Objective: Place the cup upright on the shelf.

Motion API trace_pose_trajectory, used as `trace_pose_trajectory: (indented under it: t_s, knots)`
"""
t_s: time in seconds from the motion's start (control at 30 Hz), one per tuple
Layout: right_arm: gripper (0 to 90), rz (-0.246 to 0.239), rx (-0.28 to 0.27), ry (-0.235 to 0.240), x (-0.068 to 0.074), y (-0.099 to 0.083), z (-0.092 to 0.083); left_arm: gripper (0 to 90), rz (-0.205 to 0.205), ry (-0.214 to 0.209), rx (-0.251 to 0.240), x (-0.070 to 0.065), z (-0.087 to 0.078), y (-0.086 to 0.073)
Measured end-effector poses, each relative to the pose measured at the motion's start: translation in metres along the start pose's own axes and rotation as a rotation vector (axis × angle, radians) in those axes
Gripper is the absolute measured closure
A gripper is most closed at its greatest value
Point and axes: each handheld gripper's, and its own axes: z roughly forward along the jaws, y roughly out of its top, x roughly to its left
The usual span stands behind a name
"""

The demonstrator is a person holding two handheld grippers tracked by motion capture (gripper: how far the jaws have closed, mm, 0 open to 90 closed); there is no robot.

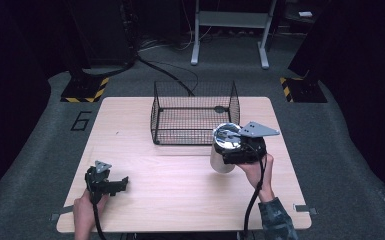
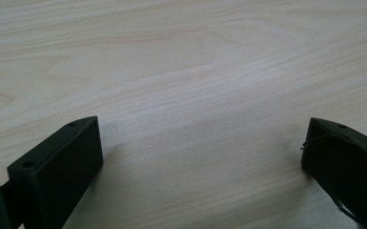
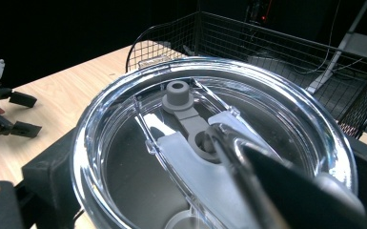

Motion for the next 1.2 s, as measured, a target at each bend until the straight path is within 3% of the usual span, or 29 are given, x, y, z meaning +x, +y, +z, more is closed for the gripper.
trace_pose_trajectory:
  t_s: [0.63, 1.2]
  knots:
    - [3.6, 0.019, -0.001, -0.019, -0.015, 0.020, 0.013, 0.1, 0.000, 0.000, 0.000, 0.000, 0.000, 0.000]
    - [3.6, 0.006, -0.014, -0.023, -0.022, 0.040, 0.020, 0.1, 0.000, 0.000, 0.000, 0.000, 0.000, 0.000]
